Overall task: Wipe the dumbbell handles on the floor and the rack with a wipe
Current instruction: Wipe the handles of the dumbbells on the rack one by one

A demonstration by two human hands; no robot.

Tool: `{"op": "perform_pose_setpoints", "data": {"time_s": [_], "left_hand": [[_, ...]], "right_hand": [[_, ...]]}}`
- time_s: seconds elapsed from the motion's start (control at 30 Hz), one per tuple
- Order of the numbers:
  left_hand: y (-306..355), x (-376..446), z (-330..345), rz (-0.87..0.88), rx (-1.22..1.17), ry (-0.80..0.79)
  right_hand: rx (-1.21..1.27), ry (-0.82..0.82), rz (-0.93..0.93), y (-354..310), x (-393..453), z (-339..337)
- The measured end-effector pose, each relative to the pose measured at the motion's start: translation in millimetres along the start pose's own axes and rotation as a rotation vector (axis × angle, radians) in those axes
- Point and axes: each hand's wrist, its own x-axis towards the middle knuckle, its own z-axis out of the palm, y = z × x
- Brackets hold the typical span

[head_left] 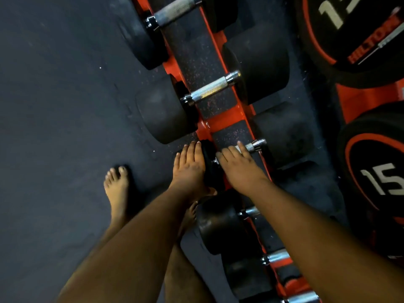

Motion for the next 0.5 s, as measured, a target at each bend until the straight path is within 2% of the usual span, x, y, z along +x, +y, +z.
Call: {"op": "perform_pose_setpoints", "data": {"time_s": [0.17, 0.27, 0.5], "left_hand": [[-4, 0, -2, 0.022, -0.007, -0.028], [-5, 0, -2, 0.037, -0.025, -0.032], [-5, -2, -4, 0.050, -0.021, -0.050]], "right_hand": [[0.083, -0.060, 0.044, -3, 19, -8], [0.010, 0.071, 0.030, 1, -22, 14], [0.116, -0.022, 0.109, 6, 13, -9]]}}
